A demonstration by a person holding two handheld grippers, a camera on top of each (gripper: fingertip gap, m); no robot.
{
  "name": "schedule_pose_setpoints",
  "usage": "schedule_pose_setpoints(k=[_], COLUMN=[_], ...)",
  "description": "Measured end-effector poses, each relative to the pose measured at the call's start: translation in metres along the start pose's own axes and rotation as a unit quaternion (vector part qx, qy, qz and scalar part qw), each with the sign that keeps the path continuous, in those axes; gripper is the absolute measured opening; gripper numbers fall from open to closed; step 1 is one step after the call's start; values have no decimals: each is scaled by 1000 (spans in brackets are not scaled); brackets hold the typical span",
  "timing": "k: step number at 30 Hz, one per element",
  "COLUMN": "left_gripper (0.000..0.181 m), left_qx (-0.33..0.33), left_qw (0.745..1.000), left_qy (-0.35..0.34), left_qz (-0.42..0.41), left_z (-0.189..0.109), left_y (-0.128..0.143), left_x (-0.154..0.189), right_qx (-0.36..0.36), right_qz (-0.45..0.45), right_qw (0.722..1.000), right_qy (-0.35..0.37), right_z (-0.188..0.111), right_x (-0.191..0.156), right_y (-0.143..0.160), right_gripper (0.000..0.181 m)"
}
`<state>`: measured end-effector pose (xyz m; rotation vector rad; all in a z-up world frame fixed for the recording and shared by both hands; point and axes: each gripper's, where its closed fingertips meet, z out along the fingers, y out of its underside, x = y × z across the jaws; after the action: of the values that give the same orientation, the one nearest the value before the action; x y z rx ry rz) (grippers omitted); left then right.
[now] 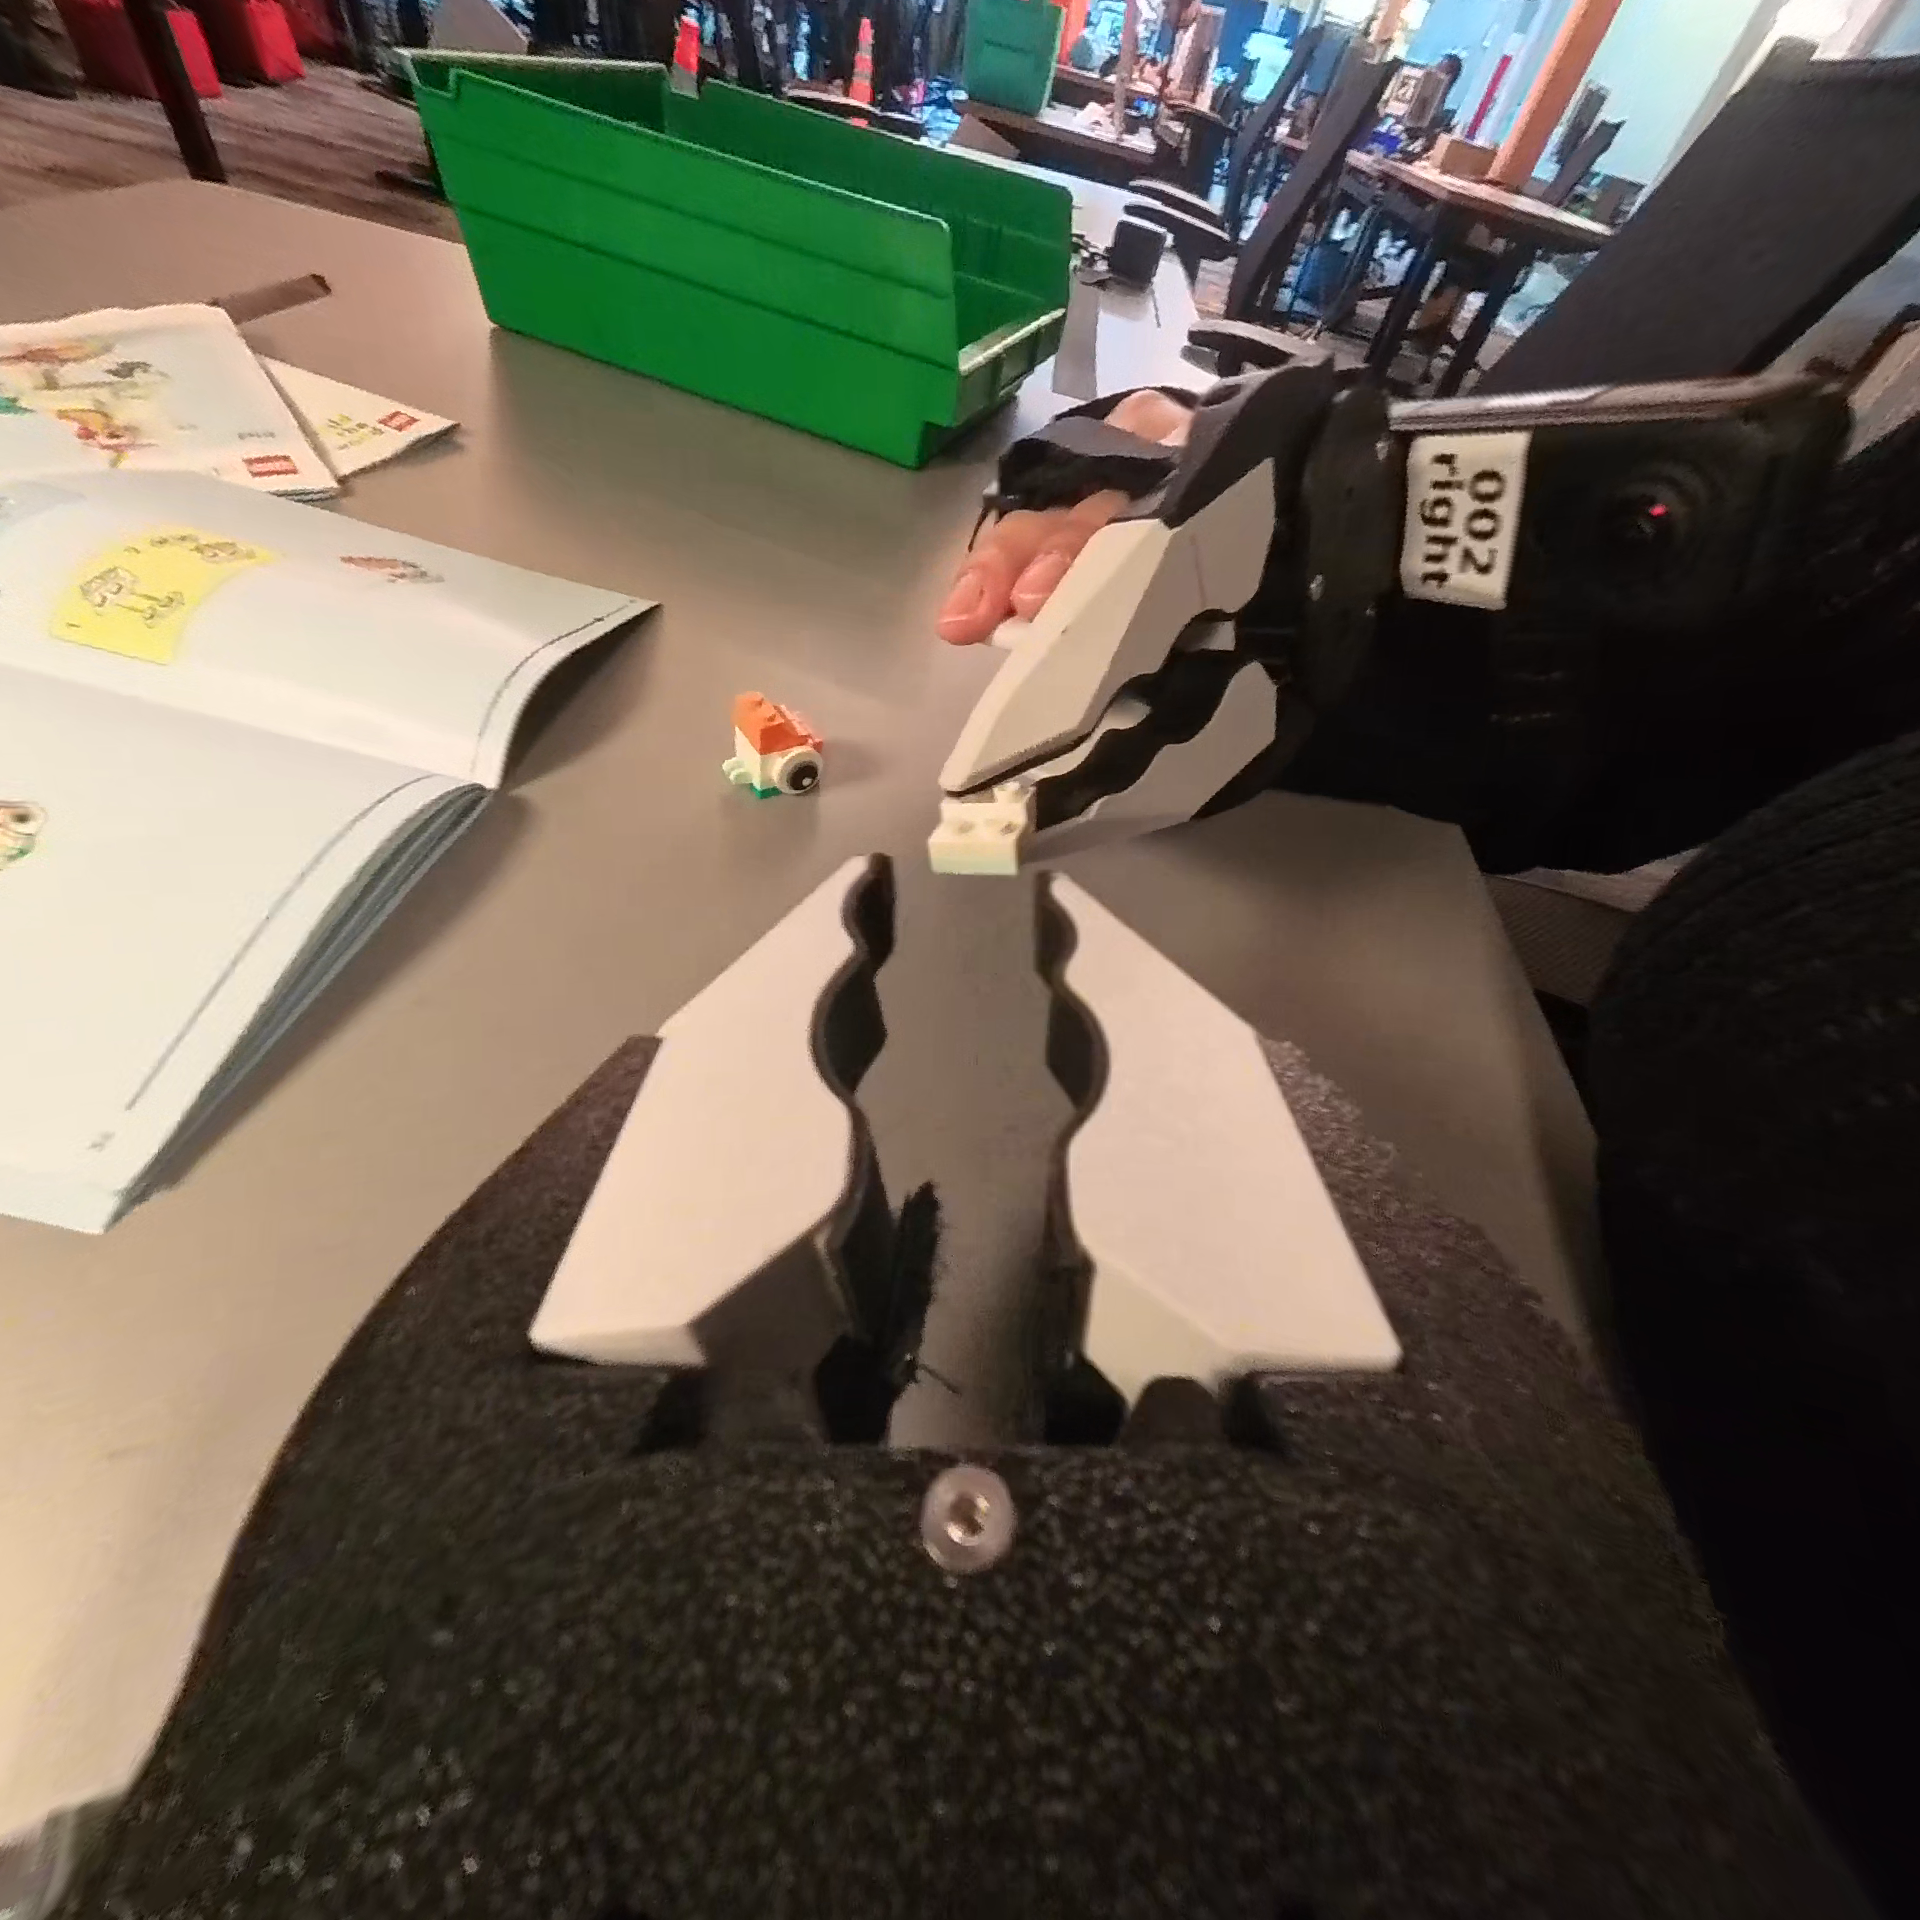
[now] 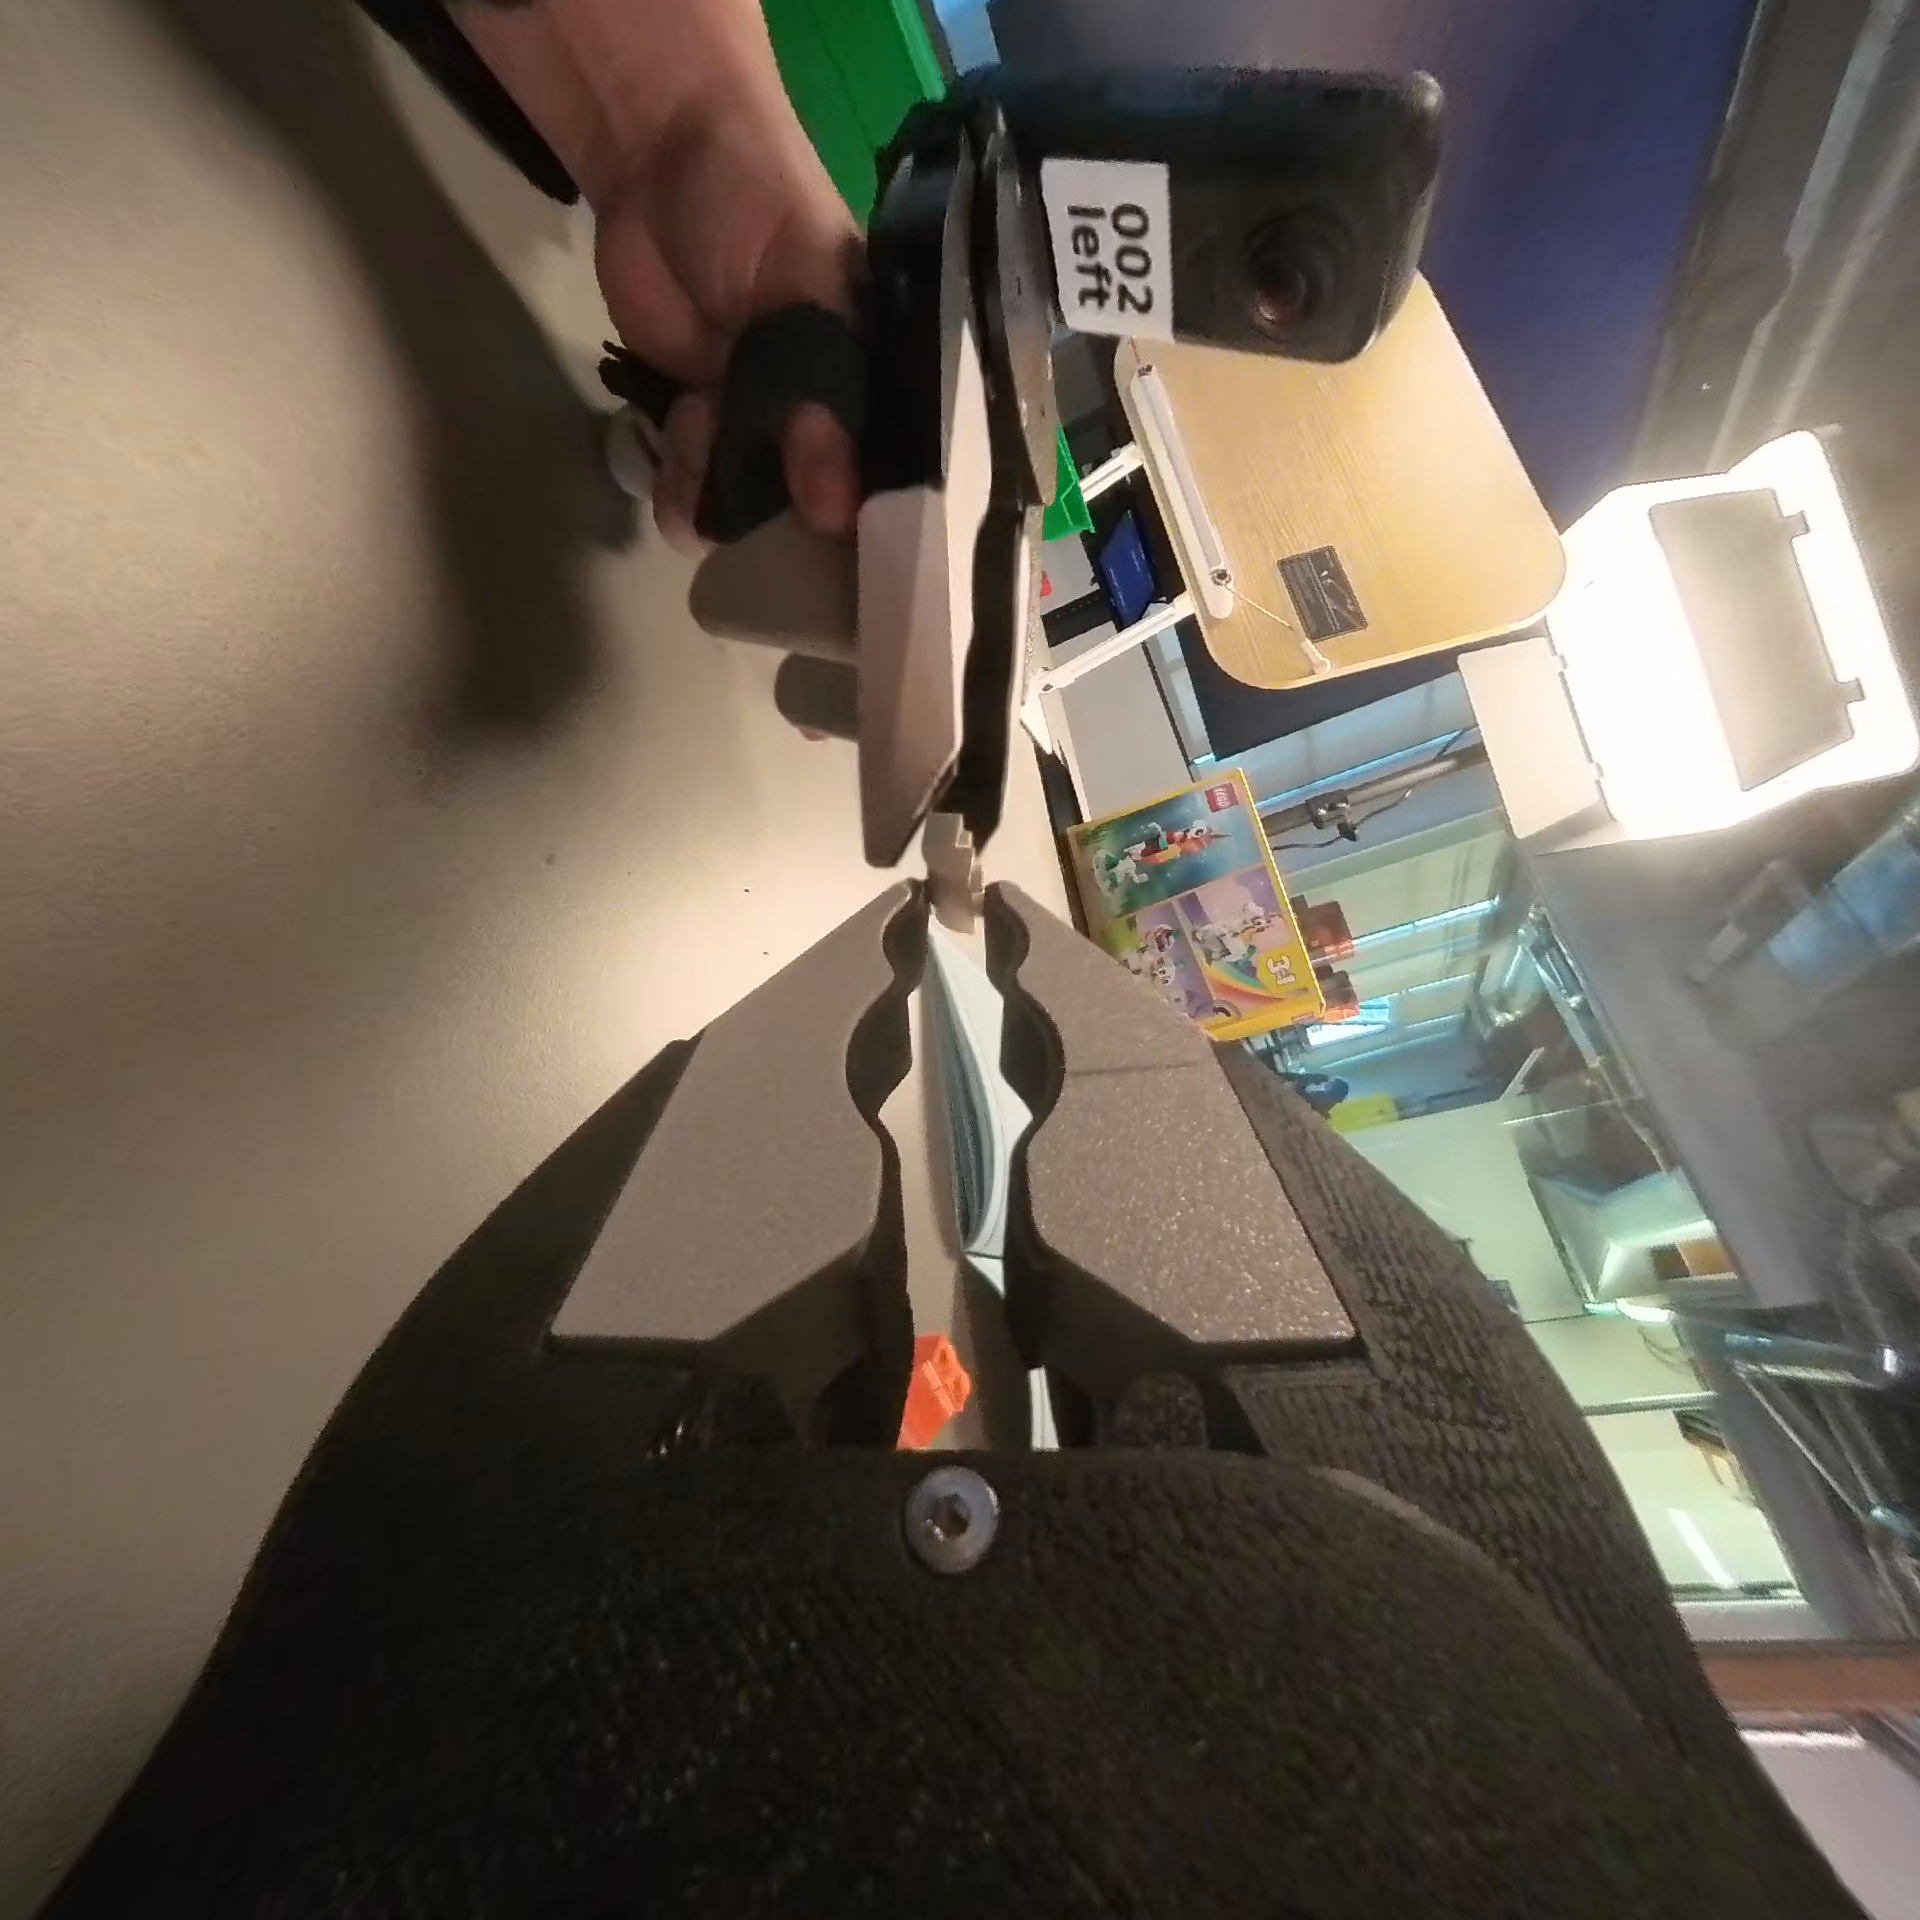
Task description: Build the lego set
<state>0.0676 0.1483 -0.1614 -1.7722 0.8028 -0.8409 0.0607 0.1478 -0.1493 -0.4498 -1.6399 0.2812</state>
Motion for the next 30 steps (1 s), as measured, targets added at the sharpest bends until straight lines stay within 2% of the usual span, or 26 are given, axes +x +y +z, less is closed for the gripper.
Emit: schedule_pose_setpoints(k=[2,6,9,11,13,15,17,19,25,30], left_gripper=[33,16,16,15,15,15,15,15,15,15], left_qx=[1,23,20,27,35,38,39,39,46,52], left_qw=[999,998,998,999,999,999,997,996,994,994], left_qy=[24,37,43,38,28,15,10,9,19,23], left_qz=[-23,-46,-40,-28,-7,26,59,82,97,98], left_z=[1,0,0,-2,-4,-5,-5,-4,-4,-3], left_y=[0,-6,-5,-7,-10,-10,-10,-9,-10,-12], left_x=[5,6,7,6,3,1,3,6,12,15], right_qx=[0,3,8,16,29,53,86,110,110,110], right_qz=[-4,-9,-1,28,114,257,394,458,470,508], right_qw=[1000,1000,1000,999,993,964,908,871,860,829], right_qy=[-1,-1,-3,-3,-10,-51,-113,-143,-165,-209], right_z=[0,0,0,0,0,-3,-8,-12,-13,-16], right_x=[-1,-1,-1,0,5,8,9,12,8,1], right_y=[-1,-3,-4,-5,-4,-3,-7,-11,-14,-18], right_gripper=[8,8,8,9,12,17,21,21,15,21])
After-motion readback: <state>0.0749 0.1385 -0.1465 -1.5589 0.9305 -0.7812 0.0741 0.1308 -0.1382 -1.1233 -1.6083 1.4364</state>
